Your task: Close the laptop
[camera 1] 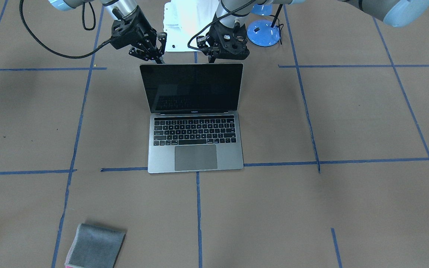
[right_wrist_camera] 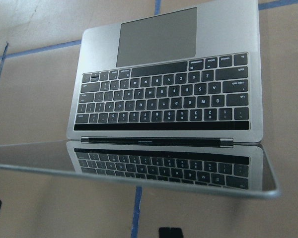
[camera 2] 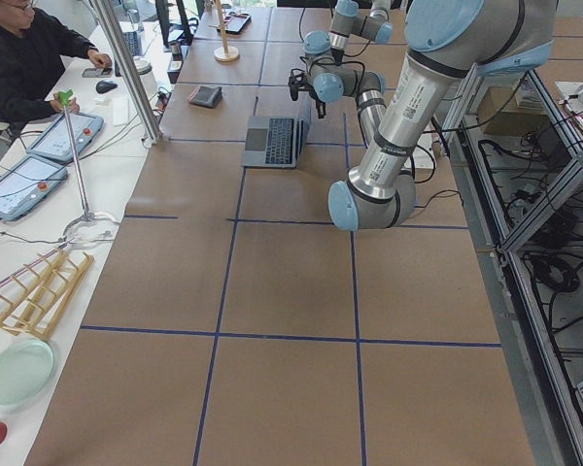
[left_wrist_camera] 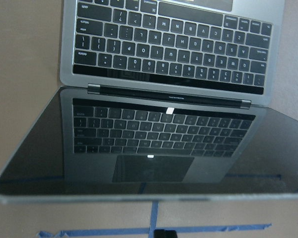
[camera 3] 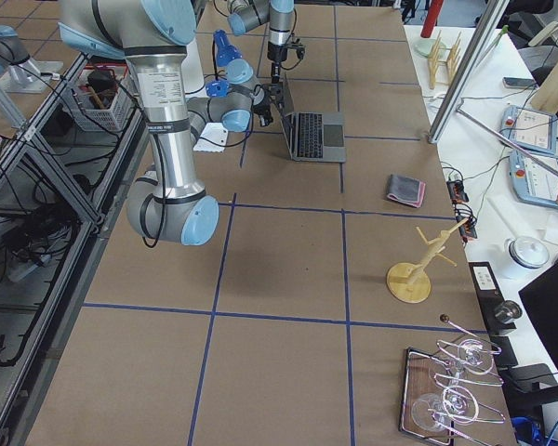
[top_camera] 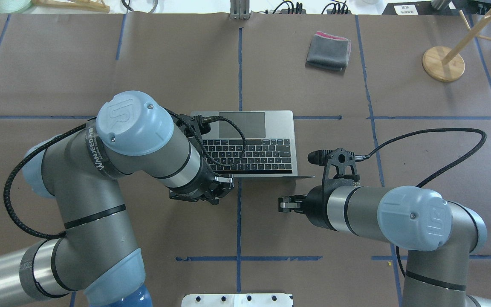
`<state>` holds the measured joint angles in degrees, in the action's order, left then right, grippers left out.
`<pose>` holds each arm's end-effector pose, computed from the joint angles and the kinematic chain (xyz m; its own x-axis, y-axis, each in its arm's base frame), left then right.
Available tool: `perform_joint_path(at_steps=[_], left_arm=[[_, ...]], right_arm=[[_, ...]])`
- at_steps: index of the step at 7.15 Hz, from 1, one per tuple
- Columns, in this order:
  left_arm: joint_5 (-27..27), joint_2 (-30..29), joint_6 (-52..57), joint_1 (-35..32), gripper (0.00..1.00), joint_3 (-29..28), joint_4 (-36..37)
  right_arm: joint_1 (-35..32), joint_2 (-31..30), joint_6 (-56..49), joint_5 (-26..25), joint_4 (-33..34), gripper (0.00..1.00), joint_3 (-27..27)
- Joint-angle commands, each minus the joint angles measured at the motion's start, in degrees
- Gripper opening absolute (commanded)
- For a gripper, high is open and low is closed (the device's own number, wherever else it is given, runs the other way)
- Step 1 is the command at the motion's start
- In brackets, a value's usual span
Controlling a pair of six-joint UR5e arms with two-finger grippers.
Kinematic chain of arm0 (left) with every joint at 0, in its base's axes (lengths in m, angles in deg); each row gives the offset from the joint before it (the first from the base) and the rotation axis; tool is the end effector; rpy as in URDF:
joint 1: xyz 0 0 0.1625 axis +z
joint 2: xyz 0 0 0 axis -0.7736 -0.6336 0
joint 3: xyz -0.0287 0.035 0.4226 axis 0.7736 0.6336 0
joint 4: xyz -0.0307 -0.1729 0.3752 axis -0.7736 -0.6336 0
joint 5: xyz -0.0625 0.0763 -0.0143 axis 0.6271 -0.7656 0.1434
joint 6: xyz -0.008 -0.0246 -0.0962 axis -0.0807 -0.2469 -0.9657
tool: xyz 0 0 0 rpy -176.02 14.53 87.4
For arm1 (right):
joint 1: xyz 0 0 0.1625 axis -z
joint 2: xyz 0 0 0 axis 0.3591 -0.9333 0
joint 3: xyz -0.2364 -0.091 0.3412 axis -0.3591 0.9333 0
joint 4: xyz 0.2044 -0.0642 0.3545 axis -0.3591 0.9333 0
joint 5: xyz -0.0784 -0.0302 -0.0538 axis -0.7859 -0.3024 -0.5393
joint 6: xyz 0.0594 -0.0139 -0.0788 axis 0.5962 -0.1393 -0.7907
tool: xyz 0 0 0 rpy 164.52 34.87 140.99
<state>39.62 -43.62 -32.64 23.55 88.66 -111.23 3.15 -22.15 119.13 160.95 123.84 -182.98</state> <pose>0.4842 -0.3471 0.1314 0.5124 -0.1082 -0.8519 -0.0044 0.9917 -0.1286 -0.4439 -0.2815 0.2354 0.3831 -0.0885 0.9195 -0.2177 0.9587 0.1830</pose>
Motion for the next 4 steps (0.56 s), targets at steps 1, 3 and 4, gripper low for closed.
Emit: perform_joint_path(at_steps=[1, 3, 4], left_arm=[[-0.2, -0.4, 0.1, -1.6, 0.00, -0.3, -0.2], [-0.2, -0.4, 2.4, -4.7, 0.00, -0.7, -0.2], [-0.2, -0.4, 2.9, -5.4, 0.00, -1.5, -0.2]], right_arm=[[-1.7, 1.1, -0.1, -0.8, 0.3, 0.00, 0.5], [-4.9, 4.8, -0.3, -0.4, 0.7, 0.00, 2.8], [-6.1, 6.4, -0.3, -0.2, 0.7, 0.00, 4.4]])
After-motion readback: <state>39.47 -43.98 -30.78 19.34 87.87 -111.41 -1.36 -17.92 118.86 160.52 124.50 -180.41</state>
